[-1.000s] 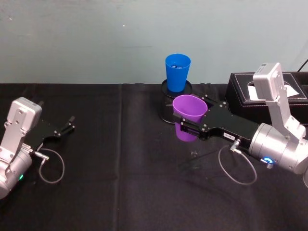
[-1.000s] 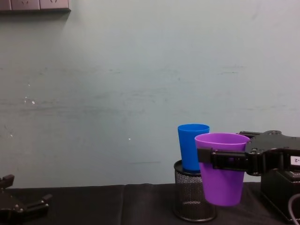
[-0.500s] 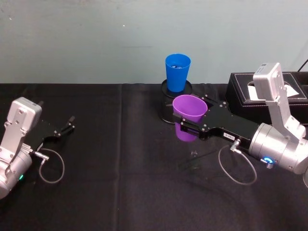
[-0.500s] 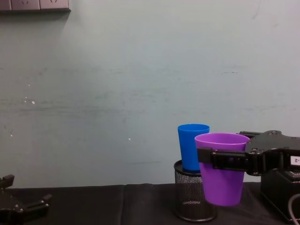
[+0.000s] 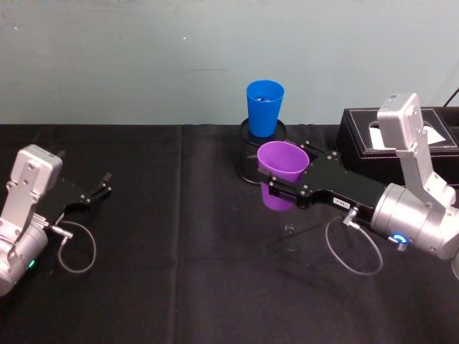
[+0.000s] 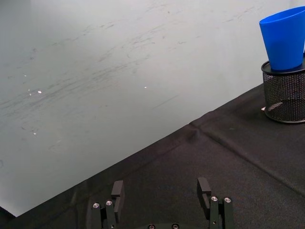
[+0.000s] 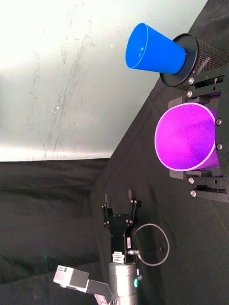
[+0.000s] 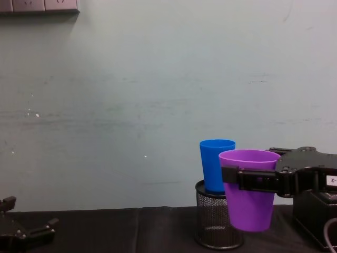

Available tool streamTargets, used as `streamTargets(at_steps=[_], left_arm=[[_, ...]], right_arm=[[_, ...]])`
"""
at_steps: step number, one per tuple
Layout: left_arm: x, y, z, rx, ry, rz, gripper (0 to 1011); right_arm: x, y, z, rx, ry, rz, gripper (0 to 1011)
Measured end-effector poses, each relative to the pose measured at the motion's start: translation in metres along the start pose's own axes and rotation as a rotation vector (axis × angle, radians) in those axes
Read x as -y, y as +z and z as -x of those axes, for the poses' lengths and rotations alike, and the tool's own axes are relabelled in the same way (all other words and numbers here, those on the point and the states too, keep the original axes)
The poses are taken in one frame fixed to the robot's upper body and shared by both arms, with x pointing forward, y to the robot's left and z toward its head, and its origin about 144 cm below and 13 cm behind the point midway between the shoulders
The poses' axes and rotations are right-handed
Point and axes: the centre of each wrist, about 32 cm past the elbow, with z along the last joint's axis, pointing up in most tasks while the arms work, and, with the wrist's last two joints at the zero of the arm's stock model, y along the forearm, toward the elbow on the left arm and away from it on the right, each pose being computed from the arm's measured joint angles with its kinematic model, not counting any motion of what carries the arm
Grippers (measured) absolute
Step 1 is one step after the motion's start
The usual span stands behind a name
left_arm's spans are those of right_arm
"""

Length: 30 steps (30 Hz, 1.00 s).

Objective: Pick up one cup with a gripper and tap it against the other cup.

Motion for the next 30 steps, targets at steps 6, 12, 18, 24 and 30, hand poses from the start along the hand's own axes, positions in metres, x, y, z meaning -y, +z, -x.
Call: streamTargets(at_steps=[6,12,18,24,30], left_arm=[[0.0,0.0,0.0,0.0,0.0,0.0,1000],[0.0,0.0,0.0,0.0,0.0,0.0,1000],[0.0,0.0,0.0,0.0,0.0,0.0,1000],[0.0,0.0,0.0,0.0,0.0,0.0,1000],[0.0,0.0,0.0,0.0,0.0,0.0,1000]], right_arm=[[0.0,0.0,0.0,0.0,0.0,0.0,741],[0.0,0.0,0.0,0.0,0.0,0.0,741],[0.0,0.0,0.0,0.0,0.0,0.0,741],[0.0,0.0,0.0,0.0,0.0,0.0,741],[0.0022,-0.0031,-0.0005,-0.003,-0.007,0.002,741]])
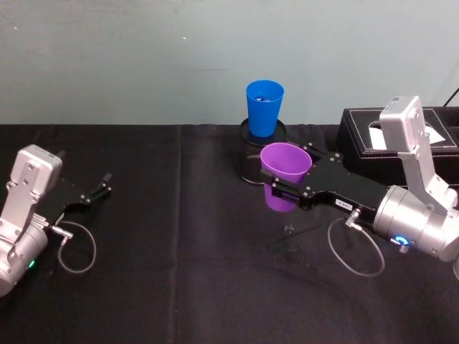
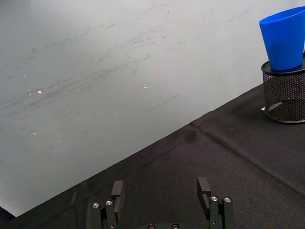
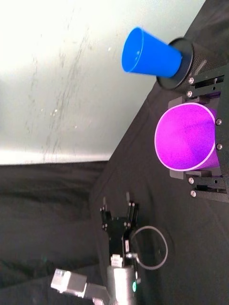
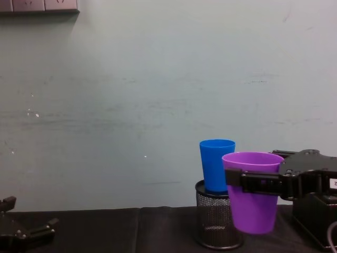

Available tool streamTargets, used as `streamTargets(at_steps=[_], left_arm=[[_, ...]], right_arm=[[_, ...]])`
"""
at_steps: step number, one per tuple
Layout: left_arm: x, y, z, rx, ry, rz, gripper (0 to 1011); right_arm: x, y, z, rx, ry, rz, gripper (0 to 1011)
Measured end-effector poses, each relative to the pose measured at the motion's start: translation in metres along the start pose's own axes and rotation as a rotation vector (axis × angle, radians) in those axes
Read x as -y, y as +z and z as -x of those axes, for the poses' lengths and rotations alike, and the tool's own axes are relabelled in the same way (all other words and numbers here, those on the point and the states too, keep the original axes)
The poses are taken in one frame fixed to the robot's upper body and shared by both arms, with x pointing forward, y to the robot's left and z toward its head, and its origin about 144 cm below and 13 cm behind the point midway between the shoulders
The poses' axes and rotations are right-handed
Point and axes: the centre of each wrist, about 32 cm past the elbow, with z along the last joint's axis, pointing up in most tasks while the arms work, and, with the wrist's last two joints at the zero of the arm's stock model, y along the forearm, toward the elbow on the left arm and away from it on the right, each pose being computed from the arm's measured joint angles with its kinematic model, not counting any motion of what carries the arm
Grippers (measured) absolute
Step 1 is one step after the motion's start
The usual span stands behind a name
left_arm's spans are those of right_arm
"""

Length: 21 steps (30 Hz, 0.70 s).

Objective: Pick up one cup with a gripper and tap it against the other cup.

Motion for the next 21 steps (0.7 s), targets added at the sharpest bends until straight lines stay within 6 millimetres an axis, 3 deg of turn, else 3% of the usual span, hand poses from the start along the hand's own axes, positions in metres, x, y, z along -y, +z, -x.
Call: streamTargets(at_steps=[12,21], left_arm=[[0.0,0.0,0.0,0.0,0.0,0.0,1000],[0.0,0.0,0.0,0.0,0.0,0.0,1000]], right_arm=[[-0.015,-0.005,-0.013,-0.002,-0.043,0.01,741],[-0.045,-0.014,-0.019,-0.011,-0.058,0.034,741]])
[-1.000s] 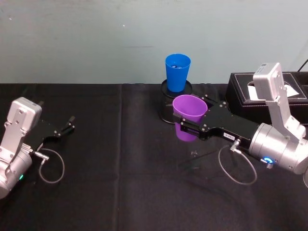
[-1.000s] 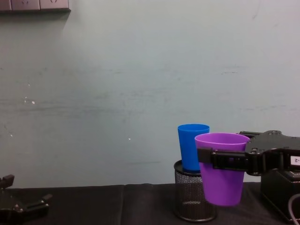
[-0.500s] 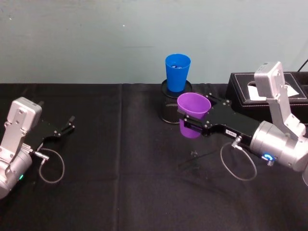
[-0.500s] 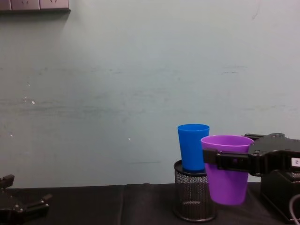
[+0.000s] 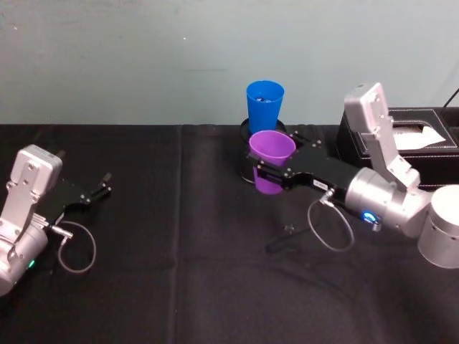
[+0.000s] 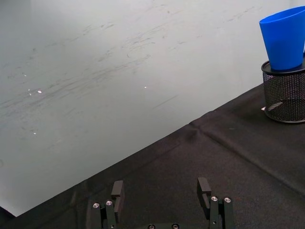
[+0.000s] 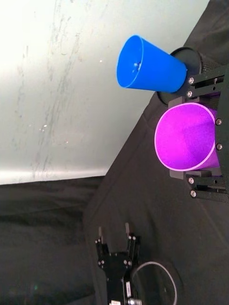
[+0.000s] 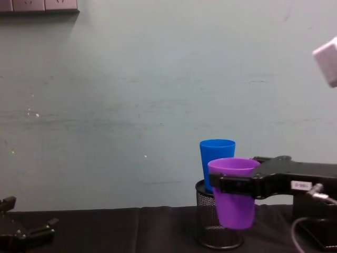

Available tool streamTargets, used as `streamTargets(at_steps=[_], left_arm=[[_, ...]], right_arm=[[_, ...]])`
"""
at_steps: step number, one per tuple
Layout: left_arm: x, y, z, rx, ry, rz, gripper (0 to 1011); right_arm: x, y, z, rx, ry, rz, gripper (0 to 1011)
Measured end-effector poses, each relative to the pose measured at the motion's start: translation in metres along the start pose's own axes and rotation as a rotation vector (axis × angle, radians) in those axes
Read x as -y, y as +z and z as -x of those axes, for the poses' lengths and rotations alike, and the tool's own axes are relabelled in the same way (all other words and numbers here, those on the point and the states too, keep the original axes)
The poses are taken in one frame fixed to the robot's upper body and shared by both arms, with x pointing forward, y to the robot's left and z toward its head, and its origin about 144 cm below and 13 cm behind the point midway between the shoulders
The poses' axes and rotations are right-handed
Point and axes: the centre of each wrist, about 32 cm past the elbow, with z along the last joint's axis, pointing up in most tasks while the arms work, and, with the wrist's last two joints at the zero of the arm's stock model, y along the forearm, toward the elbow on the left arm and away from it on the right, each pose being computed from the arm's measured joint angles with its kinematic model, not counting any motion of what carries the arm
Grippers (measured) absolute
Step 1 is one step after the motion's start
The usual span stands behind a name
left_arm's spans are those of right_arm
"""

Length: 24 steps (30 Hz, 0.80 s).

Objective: Pick up one cup with a gripper and tap it against the other cup.

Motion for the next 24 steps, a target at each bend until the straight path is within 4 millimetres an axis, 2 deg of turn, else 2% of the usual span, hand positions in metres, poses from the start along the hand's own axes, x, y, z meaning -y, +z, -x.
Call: streamTargets(at_steps=[12,24], left_arm=[[0.0,0.0,0.0,0.0,0.0,0.0,1000],[0.0,0.0,0.0,0.0,0.0,0.0,1000]], right_arm=[[-0.029,-0.005,-0.007,0.003,-0.036,-0.033,741],[-0.04,-0.007,-0.017,-0.011,-0.049,-0.04,741]])
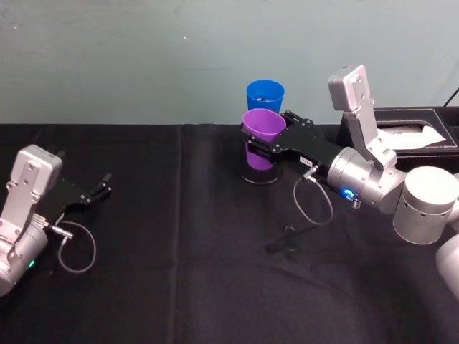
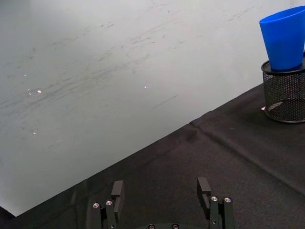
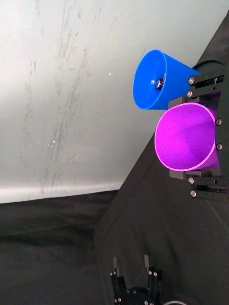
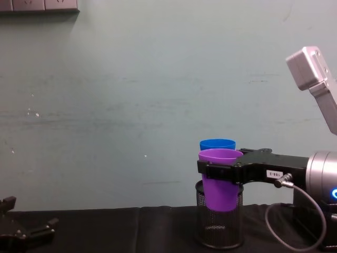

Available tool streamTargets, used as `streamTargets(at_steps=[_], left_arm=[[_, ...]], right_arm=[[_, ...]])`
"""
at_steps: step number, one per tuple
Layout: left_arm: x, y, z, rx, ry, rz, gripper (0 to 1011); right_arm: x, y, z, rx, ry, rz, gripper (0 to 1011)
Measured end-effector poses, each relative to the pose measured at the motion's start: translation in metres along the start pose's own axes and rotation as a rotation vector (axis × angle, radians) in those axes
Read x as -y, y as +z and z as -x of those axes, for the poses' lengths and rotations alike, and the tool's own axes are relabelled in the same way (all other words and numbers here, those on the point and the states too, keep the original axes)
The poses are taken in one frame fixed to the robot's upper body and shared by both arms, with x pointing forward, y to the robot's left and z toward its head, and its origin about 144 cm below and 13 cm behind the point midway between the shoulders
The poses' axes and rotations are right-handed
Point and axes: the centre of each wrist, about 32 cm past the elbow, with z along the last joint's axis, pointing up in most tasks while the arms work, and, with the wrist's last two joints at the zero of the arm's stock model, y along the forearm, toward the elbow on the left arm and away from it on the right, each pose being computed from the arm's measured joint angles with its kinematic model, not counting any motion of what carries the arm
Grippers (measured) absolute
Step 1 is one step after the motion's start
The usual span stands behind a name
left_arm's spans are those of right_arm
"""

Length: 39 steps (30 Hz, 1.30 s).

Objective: Pick up one cup with a gripper and tap it against the other cup.

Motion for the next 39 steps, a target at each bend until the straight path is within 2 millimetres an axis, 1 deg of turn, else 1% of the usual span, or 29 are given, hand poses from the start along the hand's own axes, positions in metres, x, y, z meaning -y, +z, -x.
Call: streamTargets(at_steps=[21,30,39], left_arm=[[0.0,0.0,0.0,0.0,0.0,0.0,1000],[0.0,0.0,0.0,0.0,0.0,0.0,1000],[0.0,0.0,0.0,0.0,0.0,0.0,1000]], right_arm=[[-0.013,0.001,-0.013,0.005,-0.019,-0.006,741],[-0.017,0.006,-0.02,0.006,-0.033,-0.023,741],[-0.019,0.007,-0.023,0.002,-0.039,-0.025,741]])
